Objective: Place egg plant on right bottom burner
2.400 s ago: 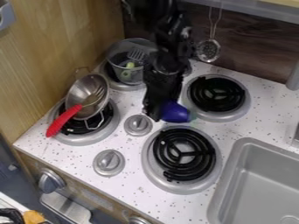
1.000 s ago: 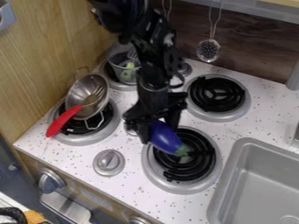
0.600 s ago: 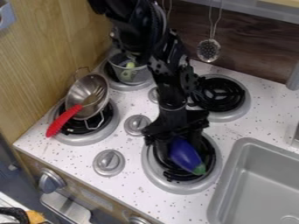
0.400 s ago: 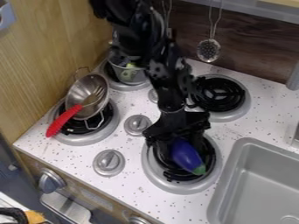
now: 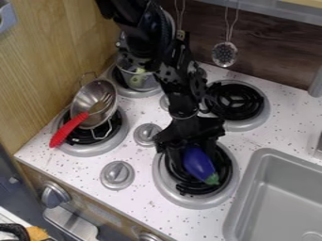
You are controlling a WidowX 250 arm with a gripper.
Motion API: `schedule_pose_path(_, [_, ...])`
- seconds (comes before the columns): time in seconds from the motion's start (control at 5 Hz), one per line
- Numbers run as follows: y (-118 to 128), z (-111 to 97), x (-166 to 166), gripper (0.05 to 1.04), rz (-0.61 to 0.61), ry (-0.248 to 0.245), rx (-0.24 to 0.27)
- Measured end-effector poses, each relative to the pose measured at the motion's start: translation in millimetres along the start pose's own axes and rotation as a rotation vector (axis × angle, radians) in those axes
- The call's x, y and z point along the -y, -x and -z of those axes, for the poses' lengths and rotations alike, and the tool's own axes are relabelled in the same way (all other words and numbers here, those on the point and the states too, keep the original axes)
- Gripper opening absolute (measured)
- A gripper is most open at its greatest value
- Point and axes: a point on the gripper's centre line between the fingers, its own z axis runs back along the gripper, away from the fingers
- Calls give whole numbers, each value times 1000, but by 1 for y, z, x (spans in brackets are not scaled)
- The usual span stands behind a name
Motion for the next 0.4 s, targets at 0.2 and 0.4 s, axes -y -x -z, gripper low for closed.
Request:
schedule_pose_path(0.2, [-1,1,1,1007,-41,-1,24])
schedule_pose_path(0.4, [3,0,1,1004,-52,-17,8])
